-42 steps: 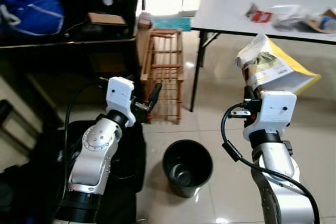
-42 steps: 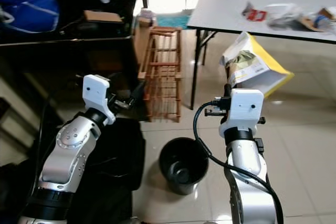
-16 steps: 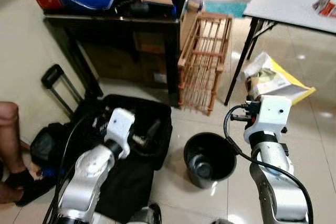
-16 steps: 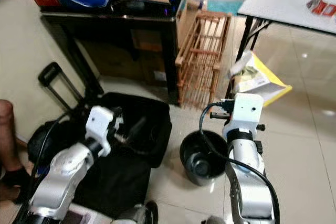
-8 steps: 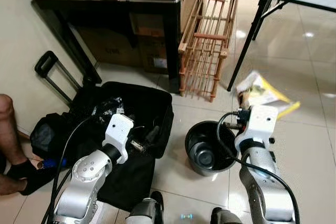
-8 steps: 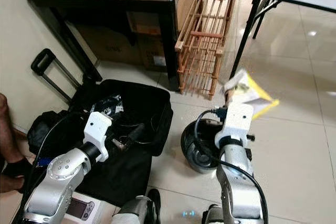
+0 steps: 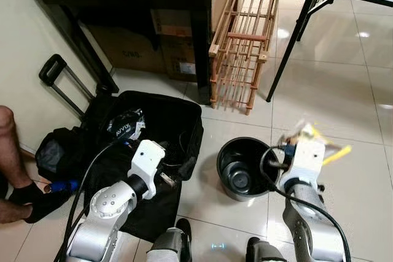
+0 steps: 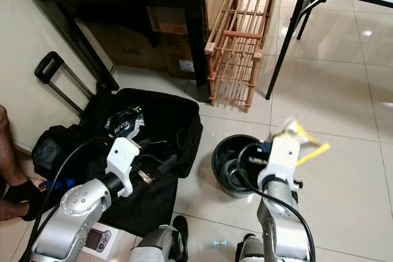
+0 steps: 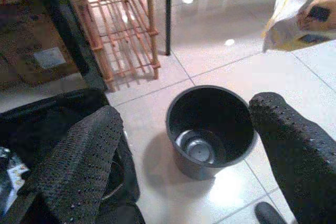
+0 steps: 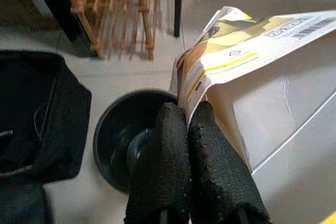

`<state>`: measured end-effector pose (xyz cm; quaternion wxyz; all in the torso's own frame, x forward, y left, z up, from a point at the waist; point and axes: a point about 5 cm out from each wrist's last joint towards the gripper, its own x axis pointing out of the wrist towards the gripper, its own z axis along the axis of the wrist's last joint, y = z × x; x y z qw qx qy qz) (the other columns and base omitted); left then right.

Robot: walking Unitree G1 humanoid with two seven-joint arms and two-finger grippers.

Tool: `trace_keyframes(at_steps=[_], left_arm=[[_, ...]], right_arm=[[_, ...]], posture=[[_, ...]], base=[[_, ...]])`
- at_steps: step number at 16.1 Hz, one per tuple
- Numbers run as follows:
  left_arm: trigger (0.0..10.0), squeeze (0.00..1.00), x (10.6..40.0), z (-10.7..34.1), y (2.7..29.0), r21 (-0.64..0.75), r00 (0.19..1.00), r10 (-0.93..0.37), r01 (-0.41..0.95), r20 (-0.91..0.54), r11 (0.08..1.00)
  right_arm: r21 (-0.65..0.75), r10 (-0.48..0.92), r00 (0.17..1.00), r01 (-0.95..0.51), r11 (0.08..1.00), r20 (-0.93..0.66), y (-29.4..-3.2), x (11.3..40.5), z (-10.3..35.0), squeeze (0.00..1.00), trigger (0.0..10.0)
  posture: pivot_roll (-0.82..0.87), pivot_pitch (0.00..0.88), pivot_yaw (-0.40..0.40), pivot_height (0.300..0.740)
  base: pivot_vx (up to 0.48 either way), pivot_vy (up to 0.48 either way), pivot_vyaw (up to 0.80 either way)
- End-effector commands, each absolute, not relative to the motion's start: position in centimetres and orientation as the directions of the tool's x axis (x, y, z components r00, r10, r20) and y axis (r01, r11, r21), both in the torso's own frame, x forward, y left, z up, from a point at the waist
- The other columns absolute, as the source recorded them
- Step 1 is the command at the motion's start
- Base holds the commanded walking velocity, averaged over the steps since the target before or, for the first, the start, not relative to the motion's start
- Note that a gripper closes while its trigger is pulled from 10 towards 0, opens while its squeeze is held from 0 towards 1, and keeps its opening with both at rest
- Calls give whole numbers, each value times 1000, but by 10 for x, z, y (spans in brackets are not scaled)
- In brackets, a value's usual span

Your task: Picking trash to rubbish bin

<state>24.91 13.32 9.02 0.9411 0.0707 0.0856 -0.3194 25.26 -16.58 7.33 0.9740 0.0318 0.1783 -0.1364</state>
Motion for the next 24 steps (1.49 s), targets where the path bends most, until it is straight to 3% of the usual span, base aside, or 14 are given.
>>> trace_keyframes(at_steps=[1,9,15,24], left_arm=[[10000,0,240,89,129,62,742,-628,656,-234,752],[10000,0,202,70,115,3,539,-769,820,-345,573],[10000,0,194,70,111,-11,550,-760,808,-345,590],[10000,0,188,89,107,-25,599,-740,772,-307,635]], right_arm=[[19,-230,882,260,965,-412,-161,246,62,0,10000],[44,-160,887,199,979,-434,-153,252,60,0,10000],[44,-156,883,195,980,-443,-151,255,57,0,10000],[87,-89,870,150,985,-485,-136,290,45,0,10000]], posture=[[32,311,93,740],[47,399,95,740],[54,407,99,740],[110,483,93,740]], base=[[0,0,0],[0,0,0],[0,0,0],[0,0,0]])
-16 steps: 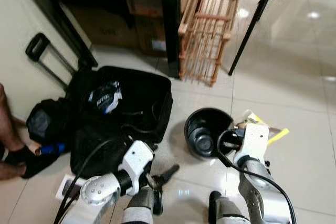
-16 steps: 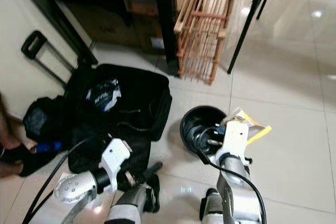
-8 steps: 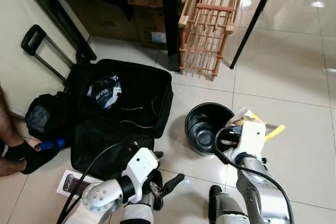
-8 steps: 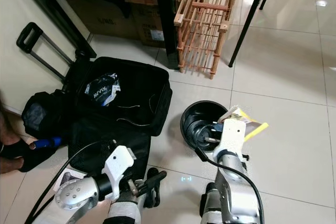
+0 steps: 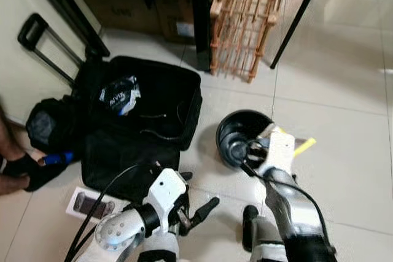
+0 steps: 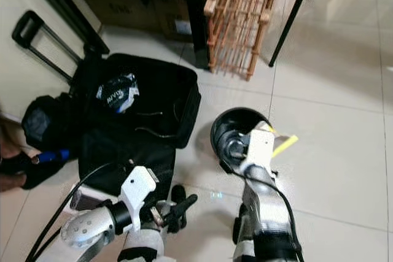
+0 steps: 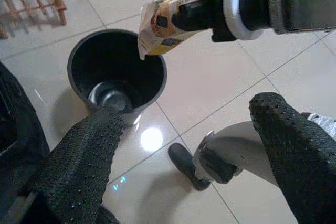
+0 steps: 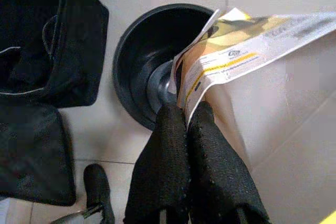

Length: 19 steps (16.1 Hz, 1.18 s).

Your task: Picking trash to rubbish bin

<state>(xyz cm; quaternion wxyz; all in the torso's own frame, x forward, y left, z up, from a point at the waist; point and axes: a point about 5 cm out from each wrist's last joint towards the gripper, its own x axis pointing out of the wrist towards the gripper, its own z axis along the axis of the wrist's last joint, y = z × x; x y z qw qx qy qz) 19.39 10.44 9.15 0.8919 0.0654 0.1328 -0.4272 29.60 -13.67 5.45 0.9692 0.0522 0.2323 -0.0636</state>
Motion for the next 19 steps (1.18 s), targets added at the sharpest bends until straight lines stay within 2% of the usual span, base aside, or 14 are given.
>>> trace_keyframes(at_steps=[1,6,13,15,19], left_arm=[[10000,0,187,89,107,-25,599,-739,771,-306,636],[10000,0,196,100,104,-54,643,-716,733,-271,678],[10000,0,192,98,105,-60,640,-711,730,-290,681],[10000,0,192,98,107,-58,642,-708,728,-294,683],[10000,0,196,101,107,-53,636,-716,736,-288,675]], right_arm=[[84,-87,872,145,986,-481,-135,292,45,0,10000],[14,-163,896,186,982,-414,-142,309,53,0,10000],[-21,-182,870,194,981,-458,-150,300,34,0,10000],[-104,-221,875,195,975,-430,-160,299,34,0,10000],[-108,-240,883,215,971,-404,-170,300,35,0,10000]], posture=[[111,484,93,740],[107,487,86,740],[106,493,91,740],[108,492,93,740],[99,491,98,740]], base=[[0,0,0],[0,0,0],[0,0,0],[0,0,0],[0,0,0]])
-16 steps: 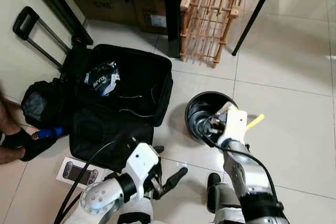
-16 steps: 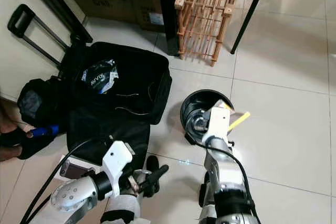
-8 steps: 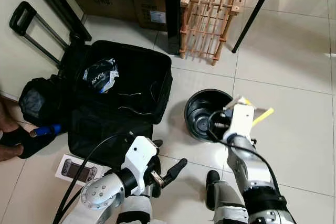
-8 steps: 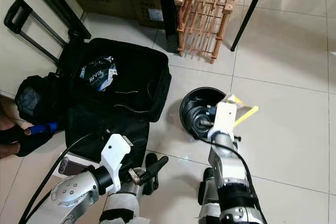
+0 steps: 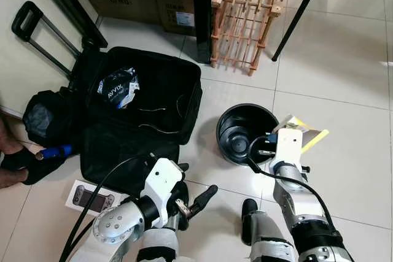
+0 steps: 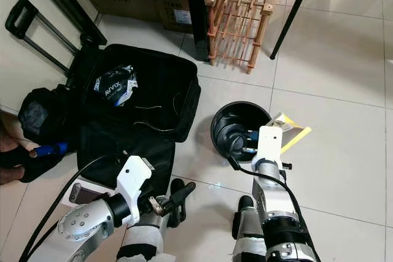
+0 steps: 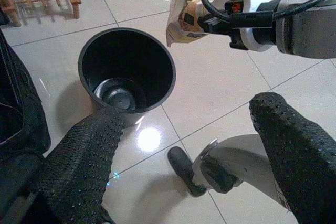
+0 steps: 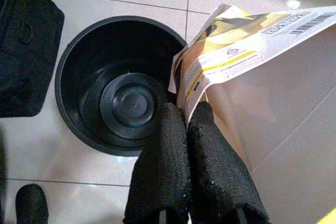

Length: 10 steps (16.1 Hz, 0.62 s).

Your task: Picking trash to rubbish bin

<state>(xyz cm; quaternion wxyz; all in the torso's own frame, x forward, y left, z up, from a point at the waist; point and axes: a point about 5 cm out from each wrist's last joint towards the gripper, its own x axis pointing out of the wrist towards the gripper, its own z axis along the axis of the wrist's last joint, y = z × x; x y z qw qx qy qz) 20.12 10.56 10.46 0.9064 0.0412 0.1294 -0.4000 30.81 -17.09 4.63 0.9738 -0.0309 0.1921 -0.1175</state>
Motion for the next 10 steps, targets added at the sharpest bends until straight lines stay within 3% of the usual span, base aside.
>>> trace_keyframes(at_steps=[1,10], left_arm=[[10000,0,196,101,108,-52,636,-716,736,-288,675],[10000,0,183,98,109,-83,568,-754,778,-331,622]], right_arm=[[-102,-234,885,211,972,-402,-169,300,35,0,10000],[-76,-182,886,165,983,-427,-160,299,26,0,10000]], posture=[[99,491,98,740],[105,493,100,740]], base=[[0,0,0],[0,0,0]])
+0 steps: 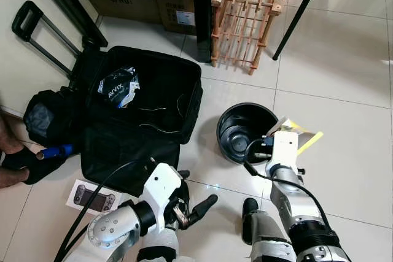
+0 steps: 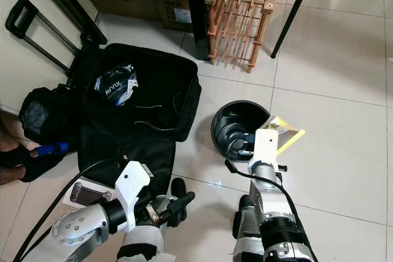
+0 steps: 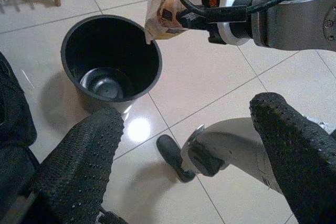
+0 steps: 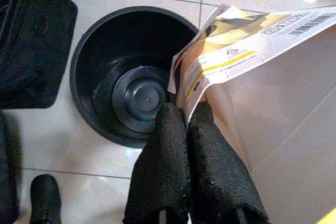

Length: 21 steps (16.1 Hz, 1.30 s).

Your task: Picking trash to rubbish bin

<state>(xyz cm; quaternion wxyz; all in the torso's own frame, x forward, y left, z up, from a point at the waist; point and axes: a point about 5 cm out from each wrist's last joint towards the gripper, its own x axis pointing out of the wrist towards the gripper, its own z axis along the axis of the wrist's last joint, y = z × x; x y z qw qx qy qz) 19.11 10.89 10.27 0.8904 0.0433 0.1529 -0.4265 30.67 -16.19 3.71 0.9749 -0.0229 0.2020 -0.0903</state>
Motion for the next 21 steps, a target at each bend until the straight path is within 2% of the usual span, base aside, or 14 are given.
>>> trace_keyframes(at_steps=[1,2,12,13,14,16,19,21], left_arm=[[10000,0,183,98,109,-84,566,-755,779,-332,622],[10000,0,182,97,110,-84,565,-753,779,-336,622],[10000,0,188,95,110,-68,578,-743,772,-336,631],[10000,0,192,97,109,-59,589,-740,768,-323,637],[10000,0,197,98,107,-49,599,-739,765,-309,642],[10000,0,209,101,103,-25,620,-734,759,-276,650],[10000,0,240,103,99,28,705,-680,698,-202,715],[10000,0,257,109,93,42,737,-661,672,-144,740]], right_arm=[[-78,-176,885,157,984,-431,-158,299,25,0,10000],[-66,-165,889,152,986,-428,-157,300,25,1000,10000],[-32,-149,916,147,989,-371,-158,304,29,1000,10000],[-31,-146,924,145,989,-353,-160,304,33,733,10000],[-54,-149,934,139,989,-324,-163,305,37,0,10000],[-74,-187,947,174,982,-262,-172,303,47,0,10000],[-115,-207,964,189,975,-167,-183,293,65,0,10000],[-116,-230,965,215,970,-130,-190,286,74,0,10000]], posture=[[107,494,99,740],[109,497,98,740],[105,476,98,740],[99,456,94,740],[93,443,90,740],[75,394,78,740],[16,262,61,740],[-1,205,59,740]], base=[[0,0,0],[0,0,0],[0,0,0],[0,0,0],[0,0,0],[0,0,0],[0,0,0],[0,0,0]])
